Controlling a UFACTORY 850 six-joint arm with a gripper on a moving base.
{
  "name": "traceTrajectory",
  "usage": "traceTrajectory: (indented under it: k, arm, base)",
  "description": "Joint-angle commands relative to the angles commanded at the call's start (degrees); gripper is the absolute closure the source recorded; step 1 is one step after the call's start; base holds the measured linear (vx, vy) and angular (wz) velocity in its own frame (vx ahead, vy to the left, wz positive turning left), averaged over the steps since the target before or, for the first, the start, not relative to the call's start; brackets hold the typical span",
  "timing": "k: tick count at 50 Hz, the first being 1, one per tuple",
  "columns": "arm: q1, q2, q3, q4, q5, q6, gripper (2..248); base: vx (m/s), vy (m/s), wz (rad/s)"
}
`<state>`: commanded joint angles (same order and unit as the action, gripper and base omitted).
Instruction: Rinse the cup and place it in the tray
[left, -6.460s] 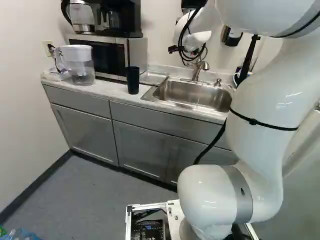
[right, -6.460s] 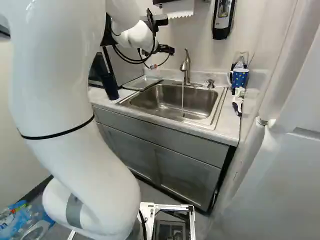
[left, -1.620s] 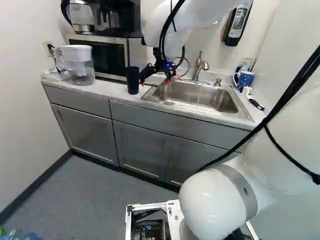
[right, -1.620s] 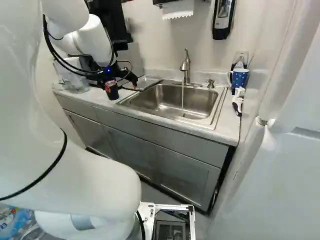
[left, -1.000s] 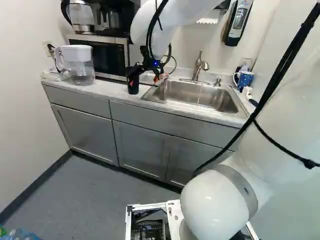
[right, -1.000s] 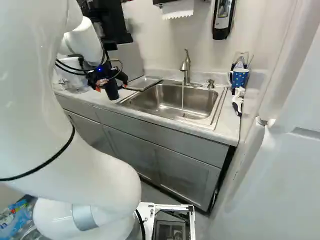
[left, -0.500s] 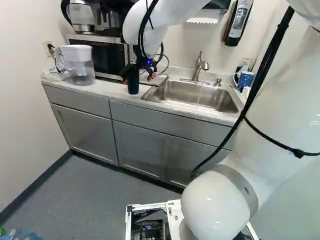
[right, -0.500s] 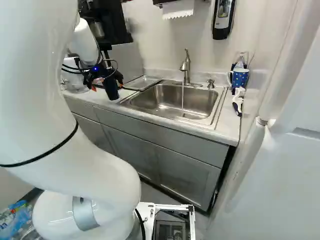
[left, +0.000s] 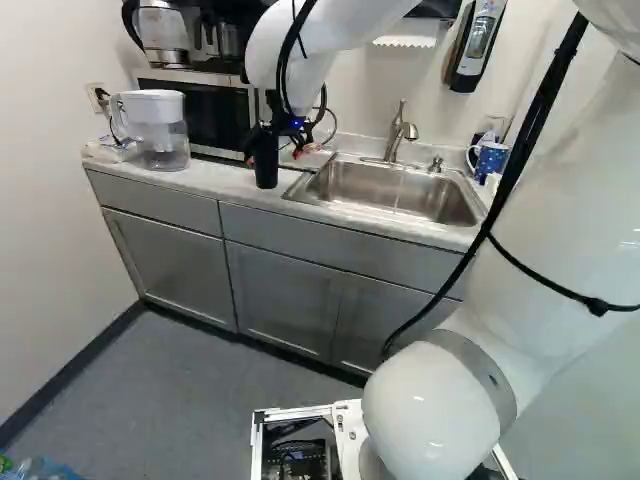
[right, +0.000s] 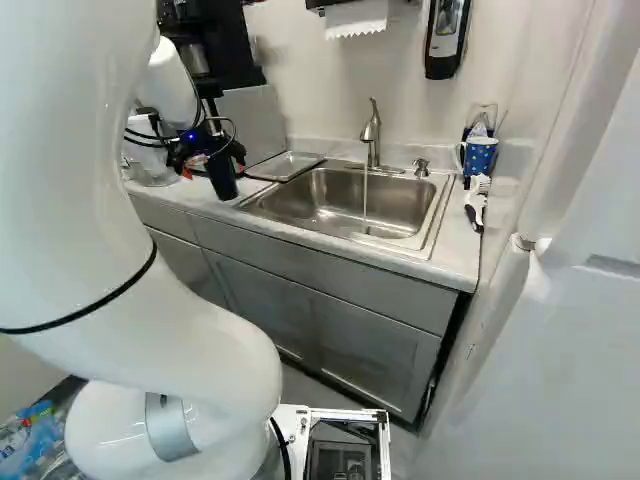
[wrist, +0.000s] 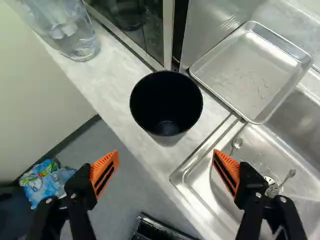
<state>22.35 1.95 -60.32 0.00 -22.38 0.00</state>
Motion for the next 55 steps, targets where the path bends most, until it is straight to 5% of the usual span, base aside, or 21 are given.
traceTrajectory:
  k: [55]
  arm:
    - [0.65,-2.59,3.79,0.0,16.71,0.0,3]
  base:
    - [0.0,0.0,0.0]
